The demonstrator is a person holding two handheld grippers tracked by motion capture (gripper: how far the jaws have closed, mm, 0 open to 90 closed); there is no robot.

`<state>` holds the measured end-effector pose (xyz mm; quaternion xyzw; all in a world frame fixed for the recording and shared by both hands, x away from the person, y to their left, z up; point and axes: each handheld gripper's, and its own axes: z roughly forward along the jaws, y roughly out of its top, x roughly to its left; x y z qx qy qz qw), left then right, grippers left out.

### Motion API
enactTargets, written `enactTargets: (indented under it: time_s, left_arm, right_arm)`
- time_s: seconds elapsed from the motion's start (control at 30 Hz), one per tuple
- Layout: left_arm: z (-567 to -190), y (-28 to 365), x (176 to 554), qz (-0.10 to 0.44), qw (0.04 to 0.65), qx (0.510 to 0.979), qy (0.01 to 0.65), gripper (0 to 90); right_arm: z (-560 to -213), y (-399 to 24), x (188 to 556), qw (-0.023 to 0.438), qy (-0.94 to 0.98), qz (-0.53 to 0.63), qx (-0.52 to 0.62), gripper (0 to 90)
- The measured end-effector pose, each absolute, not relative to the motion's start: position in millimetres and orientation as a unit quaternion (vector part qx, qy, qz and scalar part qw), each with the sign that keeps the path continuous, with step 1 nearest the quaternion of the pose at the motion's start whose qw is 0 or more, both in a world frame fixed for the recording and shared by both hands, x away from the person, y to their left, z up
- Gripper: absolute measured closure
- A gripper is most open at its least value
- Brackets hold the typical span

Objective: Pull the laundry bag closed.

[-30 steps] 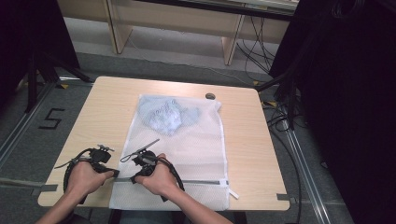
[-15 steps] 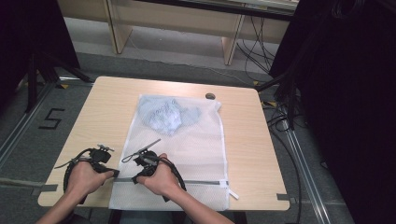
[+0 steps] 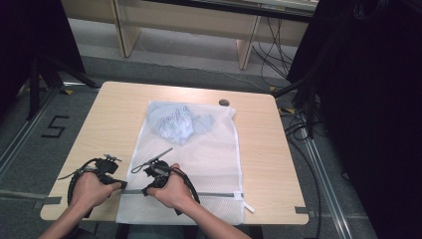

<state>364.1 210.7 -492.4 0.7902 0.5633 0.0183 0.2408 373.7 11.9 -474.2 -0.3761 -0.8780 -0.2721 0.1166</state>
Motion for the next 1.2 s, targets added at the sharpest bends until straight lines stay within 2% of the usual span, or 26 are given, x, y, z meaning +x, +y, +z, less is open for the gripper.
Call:
enactTargets:
  time_s: [0.3,0.33,0.43,0.47,0.5,0.67,0.73,0.77,1.2]
  left_arm:
    - [-492.4,210.4,363.9,0.019,0.241,0.79,0.564,89.9]
    - [-492.4,210.3,363.9,0.019,0.241,0.79,0.564,89.9]
    - [-492.4,210.4,363.9,0.019,0.241,0.79,0.564,89.9]
    - [-492.4,210.2,363.9,0.019,0.241,0.79,0.564,89.9]
    - [-492.3,210.0,363.7,0.019,0.241,0.789,0.565,89.9]
    - [-492.4,210.1,363.8,0.019,0.241,0.789,0.565,89.9]
    - [-492.4,210.1,363.8,0.019,0.241,0.79,0.564,89.9]
    - [-492.4,210.1,363.8,0.019,0.241,0.789,0.564,89.9]
    - [-492.3,210.4,363.9,0.019,0.241,0.79,0.563,89.9]
  right_arm:
    - [-471.6,8.8,375.0,0.11,-0.882,-0.266,-0.373,87.2]
    - [-470.4,8.7,374.4,0.097,-0.885,-0.256,-0.375,87.1]
    - [-469.7,7.6,374.2,0.102,-0.884,-0.257,-0.377,87.2]
    - [-470.2,7.4,374.2,0.117,-0.879,-0.262,-0.38,87.2]
    - [-469.6,7.1,374.2,0.098,-0.884,-0.255,-0.379,87.2]
    - [-469.4,4.7,375.7,0.103,-0.885,-0.251,-0.379,87.2]
    - [-470.4,3.7,376.3,0.119,-0.881,-0.261,-0.376,87.2]
    - [-468.8,3.8,375.2,0.102,-0.883,-0.251,-0.383,87.1]
    - [-467.0,-2.4,376.6,0.101,-0.883,-0.246,-0.387,87.2]
